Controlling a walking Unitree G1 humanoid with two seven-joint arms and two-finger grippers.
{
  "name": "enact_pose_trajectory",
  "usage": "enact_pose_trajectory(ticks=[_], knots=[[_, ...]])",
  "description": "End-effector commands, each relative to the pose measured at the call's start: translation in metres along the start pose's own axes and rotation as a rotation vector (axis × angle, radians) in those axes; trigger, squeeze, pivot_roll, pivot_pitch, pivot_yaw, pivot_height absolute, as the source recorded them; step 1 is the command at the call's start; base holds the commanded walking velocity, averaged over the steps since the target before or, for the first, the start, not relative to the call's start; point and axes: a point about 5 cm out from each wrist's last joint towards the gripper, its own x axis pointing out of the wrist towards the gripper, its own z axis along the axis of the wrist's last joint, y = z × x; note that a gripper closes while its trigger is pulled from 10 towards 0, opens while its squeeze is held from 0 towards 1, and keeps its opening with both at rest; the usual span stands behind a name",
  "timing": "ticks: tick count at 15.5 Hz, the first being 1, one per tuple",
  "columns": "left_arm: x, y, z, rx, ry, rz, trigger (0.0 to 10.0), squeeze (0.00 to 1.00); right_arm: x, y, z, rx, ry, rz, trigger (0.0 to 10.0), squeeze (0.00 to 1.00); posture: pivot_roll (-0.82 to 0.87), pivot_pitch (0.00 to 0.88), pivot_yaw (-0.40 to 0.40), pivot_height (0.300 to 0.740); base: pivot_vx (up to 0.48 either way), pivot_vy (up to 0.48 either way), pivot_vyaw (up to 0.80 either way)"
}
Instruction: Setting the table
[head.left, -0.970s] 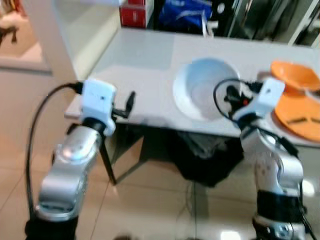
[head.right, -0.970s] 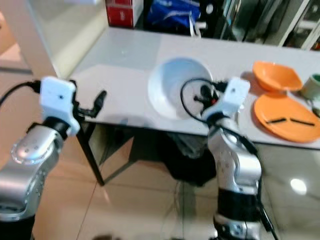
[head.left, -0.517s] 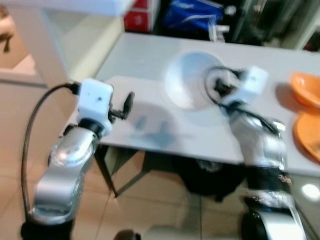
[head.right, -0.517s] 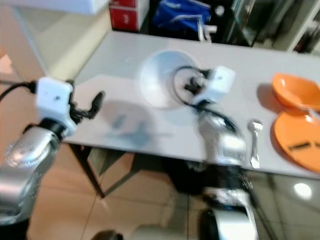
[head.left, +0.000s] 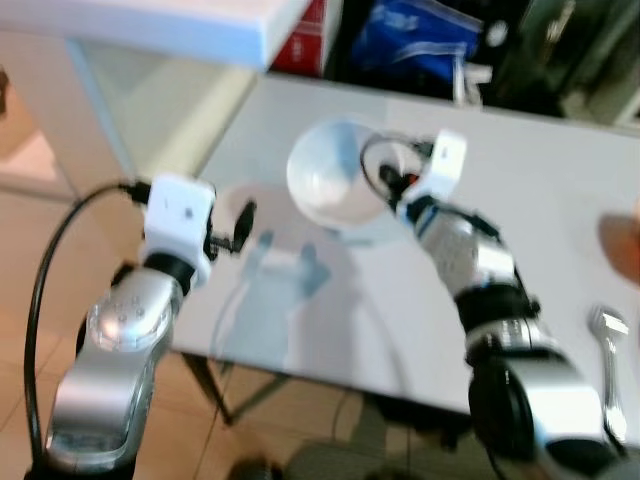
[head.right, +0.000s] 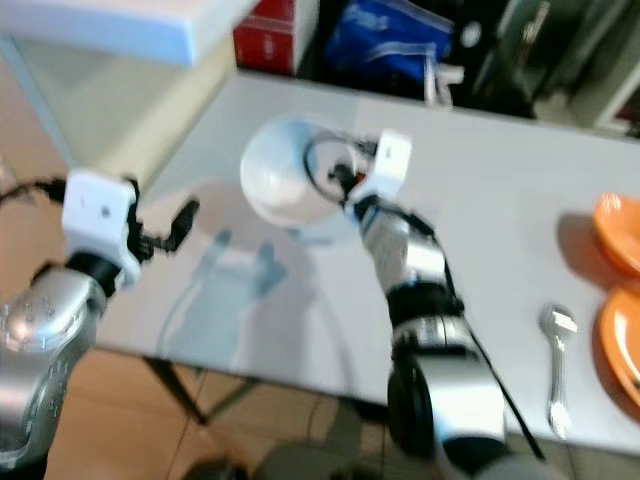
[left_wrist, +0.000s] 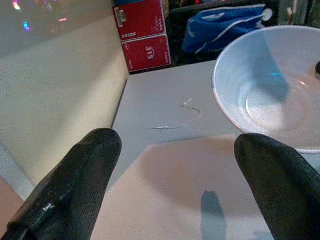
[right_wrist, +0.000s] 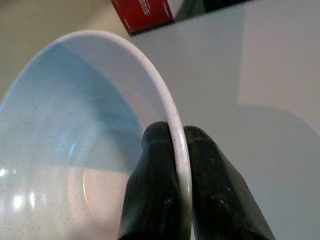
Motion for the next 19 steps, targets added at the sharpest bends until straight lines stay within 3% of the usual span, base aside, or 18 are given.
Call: enact_pose_trajectory(ticks=[1,4,8,9,12,17,19], knots=[[-0.002,-0.006,0.003,0.007,-0.011,-0.032,10.0,0.00,-0.002,-0.015,0.012,0.013,-0.050,-0.049,10.0,0.00,0.09,0.070,-0.048,0.740,0.000,0.000,0.00],[-0.009,-0.010,0.004,0.006,-0.025,-0.134,10.0,0.00,0.005,-0.020,0.003,0.075,0.015,-0.121,10.0,0.00,0.09,0.078,-0.045,0.740,0.000,0.000,0.00],[-0.027,-0.032,0.002,-0.001,0.031,-0.422,10.0,0.00,0.006,-0.025,0.000,0.230,0.045,-0.186,10.0,0.00,0.10,0.098,-0.041,0.740,0.000,0.000,0.00],[-0.029,-0.037,0.001,-0.019,0.038,-0.444,10.0,0.00,0.007,-0.026,0.002,0.287,0.042,-0.199,10.0,0.00,0.10,0.100,-0.041,0.740,0.000,0.000,0.00],[-0.036,-0.048,-0.003,-0.048,0.072,-0.527,10.0,0.00,0.006,-0.028,-0.002,0.314,0.094,-0.238,10.0,0.00,0.10,0.104,-0.042,0.740,0.000,0.000,0.00],[-0.033,-0.046,-0.004,-0.031,0.092,-0.526,10.0,0.00,0.005,-0.029,-0.002,0.322,0.164,-0.243,10.0,0.00,0.09,0.096,-0.030,0.740,0.000,0.000,0.00],[-0.032,-0.046,-0.004,-0.032,0.091,-0.528,10.0,0.00,0.005,-0.030,-0.005,0.327,0.176,-0.246,10.0,0.97,0.10,0.092,-0.030,0.740,0.000,0.000,0.00]])
